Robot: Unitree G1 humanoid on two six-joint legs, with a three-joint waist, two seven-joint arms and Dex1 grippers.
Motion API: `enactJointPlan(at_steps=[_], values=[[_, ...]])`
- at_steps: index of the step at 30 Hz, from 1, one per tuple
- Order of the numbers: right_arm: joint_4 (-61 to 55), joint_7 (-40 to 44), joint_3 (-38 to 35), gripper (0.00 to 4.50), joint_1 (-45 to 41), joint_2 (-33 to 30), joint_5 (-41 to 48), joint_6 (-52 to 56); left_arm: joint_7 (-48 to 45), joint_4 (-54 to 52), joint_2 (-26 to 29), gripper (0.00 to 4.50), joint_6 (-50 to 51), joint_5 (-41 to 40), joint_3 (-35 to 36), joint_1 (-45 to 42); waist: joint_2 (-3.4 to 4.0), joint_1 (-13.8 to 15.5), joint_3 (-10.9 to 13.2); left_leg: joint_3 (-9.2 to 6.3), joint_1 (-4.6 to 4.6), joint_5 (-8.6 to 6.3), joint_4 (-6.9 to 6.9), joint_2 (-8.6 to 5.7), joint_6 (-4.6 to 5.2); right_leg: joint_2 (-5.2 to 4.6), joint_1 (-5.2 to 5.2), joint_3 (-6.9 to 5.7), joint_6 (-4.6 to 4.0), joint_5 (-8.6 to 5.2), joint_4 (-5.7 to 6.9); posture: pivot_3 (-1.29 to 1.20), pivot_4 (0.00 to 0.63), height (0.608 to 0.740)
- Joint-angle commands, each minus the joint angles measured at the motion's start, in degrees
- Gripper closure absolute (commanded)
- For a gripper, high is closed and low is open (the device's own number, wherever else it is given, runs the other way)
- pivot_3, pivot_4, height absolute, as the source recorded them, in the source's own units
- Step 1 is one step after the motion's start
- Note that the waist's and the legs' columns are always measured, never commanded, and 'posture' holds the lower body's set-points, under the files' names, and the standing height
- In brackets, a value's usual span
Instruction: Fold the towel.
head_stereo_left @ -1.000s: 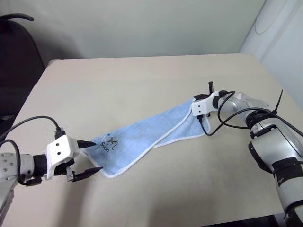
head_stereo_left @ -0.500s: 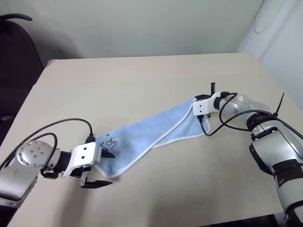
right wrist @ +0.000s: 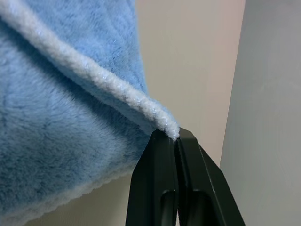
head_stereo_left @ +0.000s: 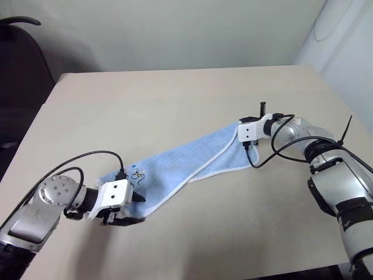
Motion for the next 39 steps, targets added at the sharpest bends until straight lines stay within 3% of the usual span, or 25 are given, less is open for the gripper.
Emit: enactJointPlan(at_steps=[1, 5, 13, 24, 29, 39], values=[[-1.2, 0.7, -1.3, 4.50, 0.0, -0.8, 1.4, -1.0, 0.6, 0.6, -0.8, 2.94, -0.7, 0.5, -0.1, 1.1, 0.00, 0.0, 0.0, 0.00, 0.00, 0.00, -0.01, 0.00, 0.00, 0.00, 0.00, 0.00, 0.00, 0.00, 0.00, 0.00, 0.150, 0.740], [-1.2, 0.8, -1.3, 4.50, 0.1, -1.0, 1.3, -1.1, 0.8, 0.0, -1.0, 4.44, -0.4, -0.5, 1.0, 2.3, 0.01, -0.1, 0.0, 0.00, 0.00, 0.00, -0.03, 0.00, 0.00, 0.00, 0.00, 0.00, 0.00, 0.00, -0.02, 0.00, 0.150, 0.740], [-1.3, 1.0, -1.6, 4.50, 0.1, -1.8, 1.6, -0.9, 3.0, -3.1, -3.0, 4.48, 6.0, -7.8, 6.7, 3.4, 0.01, -0.2, 0.0, 0.00, -0.01, 0.01, -0.04, 0.00, -0.01, 0.00, 0.00, 0.00, 0.00, 0.00, -0.02, 0.00, 0.150, 0.740], [-1.4, 3.5, -4.7, 4.50, -0.5, -6.2, 4.9, 0.0, 17.2, -4.8, -11.0, 4.48, 22.6, -26.9, 22.0, -7.8, 0.01, 0.1, 0.0, 0.01, 0.00, 0.24, 0.04, 0.00, -0.37, 0.00, 0.03, -0.03, 0.00, 0.00, 0.09, 0.00, 0.150, 0.740], [-1.2, 6.3, -10.5, 4.50, -2.7, -10.2, 10.0, 4.4, 27.8, 0.0, -16.1, 4.48, 21.9, -26.3, 24.1, -19.6, 0.03, 0.4, 0.0, 0.02, 0.00, 0.46, 0.07, 0.00, -0.68, 0.00, 0.07, -0.03, 0.00, 0.01, 0.09, 0.00, 0.150, 0.740], [-0.2, 3.4, -13.8, 4.50, -14.0, -13.6, 10.1, 14.7, 32.9, 35.1, -24.3, 4.48, 5.7, -10.7, 13.8, -53.5, 0.06, 0.2, 0.0, 0.05, -0.02, 0.60, -0.02, 0.00, -0.68, 0.00, -0.01, -0.03, 0.01, 0.01, 0.08, 0.00, 0.150, 0.740]])
